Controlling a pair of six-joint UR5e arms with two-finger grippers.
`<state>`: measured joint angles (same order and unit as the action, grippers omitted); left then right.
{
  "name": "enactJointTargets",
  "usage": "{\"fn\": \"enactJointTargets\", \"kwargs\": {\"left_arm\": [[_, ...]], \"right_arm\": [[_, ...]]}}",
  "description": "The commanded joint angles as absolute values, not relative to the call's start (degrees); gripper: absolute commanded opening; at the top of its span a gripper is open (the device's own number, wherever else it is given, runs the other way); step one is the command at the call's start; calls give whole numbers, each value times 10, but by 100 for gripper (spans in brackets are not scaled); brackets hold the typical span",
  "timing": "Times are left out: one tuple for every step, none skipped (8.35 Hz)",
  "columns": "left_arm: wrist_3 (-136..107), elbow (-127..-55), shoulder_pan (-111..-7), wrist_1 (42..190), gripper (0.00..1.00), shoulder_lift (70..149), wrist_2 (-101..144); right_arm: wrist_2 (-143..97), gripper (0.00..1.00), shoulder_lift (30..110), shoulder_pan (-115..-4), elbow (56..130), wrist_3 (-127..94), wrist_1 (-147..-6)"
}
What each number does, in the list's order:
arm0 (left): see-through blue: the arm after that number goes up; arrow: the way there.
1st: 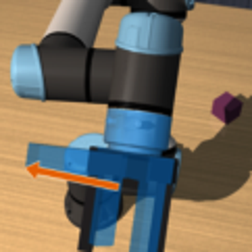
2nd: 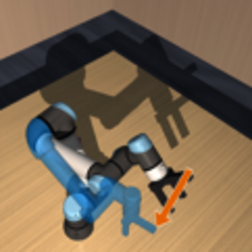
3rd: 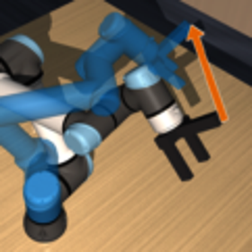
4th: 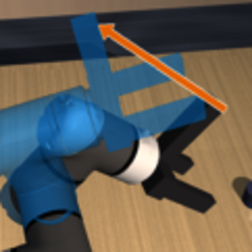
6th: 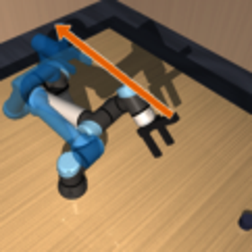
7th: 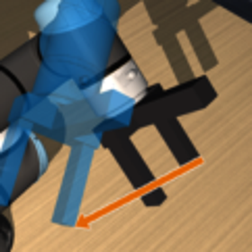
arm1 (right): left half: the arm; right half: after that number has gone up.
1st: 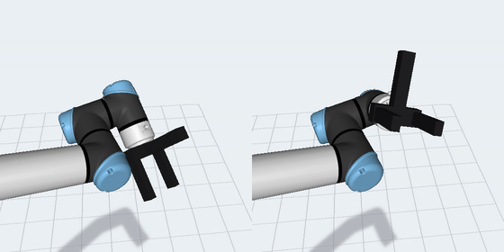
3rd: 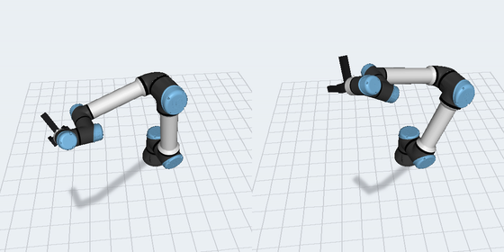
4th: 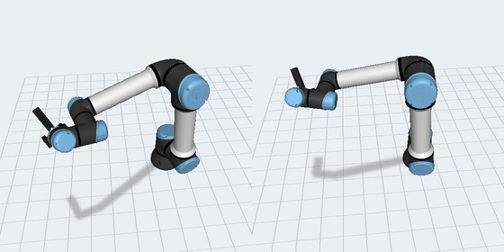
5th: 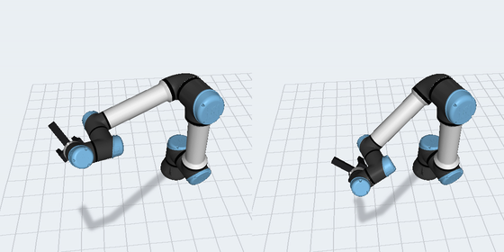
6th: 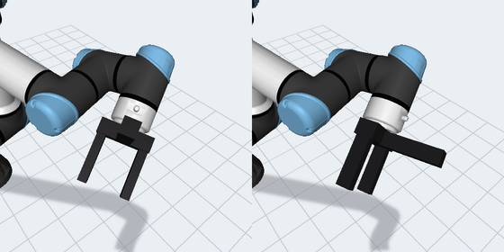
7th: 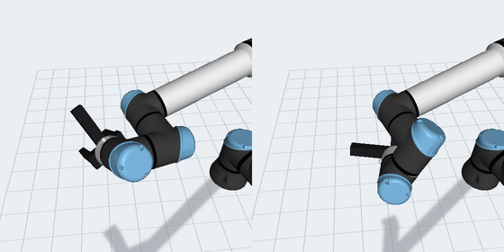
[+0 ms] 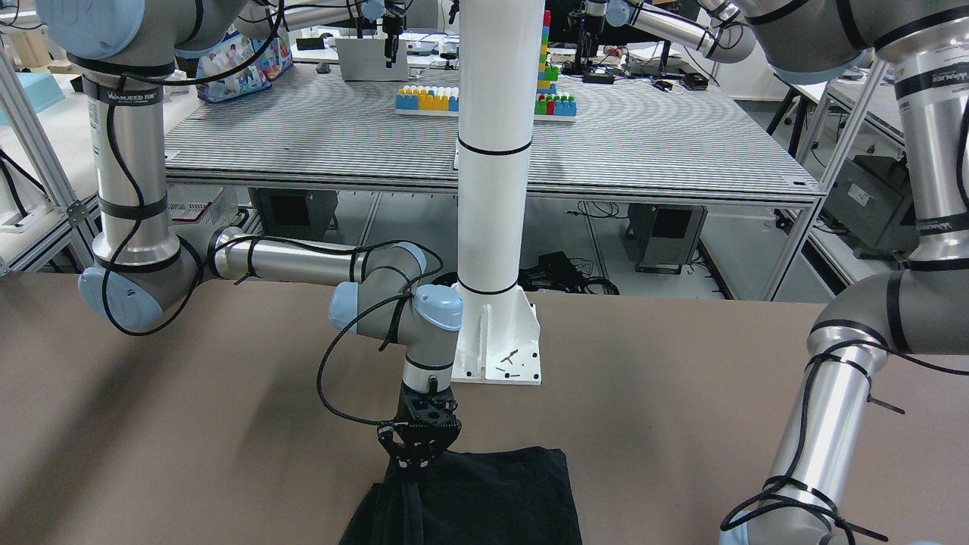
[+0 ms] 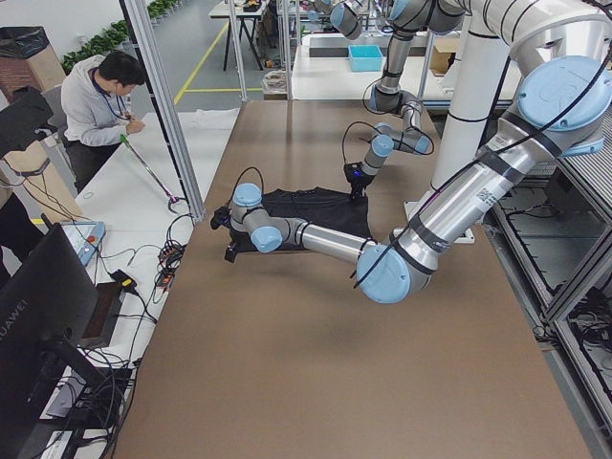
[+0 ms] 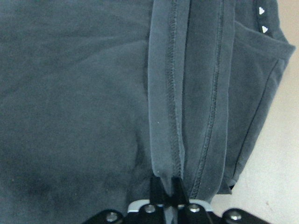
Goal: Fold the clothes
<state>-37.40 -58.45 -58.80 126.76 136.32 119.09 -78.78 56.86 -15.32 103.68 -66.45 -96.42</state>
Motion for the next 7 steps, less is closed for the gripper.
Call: {"fn": "enactJointTargets", "kwargs": {"left_arm": [[-374,-584,-588,1268,100,1363,1191],[-374,-584,-588,1267,100,1364,1191],[-374,-584,-588,1267,100,1364,1191],[-374,-584,-588,1267,100,1364,1191],[-374,-584,-588,1268,100,1363,1191],[-374,-584,-587,1268,100,1363,1191],[-374,-584,-586,1268,100,1364,1191]], "right_arm": [[-787,9,570,-152,1037,-664,-964],[-787,0,569,-152,1037,-665,-964],[-787,0,568,-153,1038,-665,-964],[-787,0,570,-154,1042,-668,-964],[-787,0,576,-155,1049,-671,-964],[-787,0,588,-156,1053,-672,-964],[-787,0,616,-156,1073,-672,-964]]}}
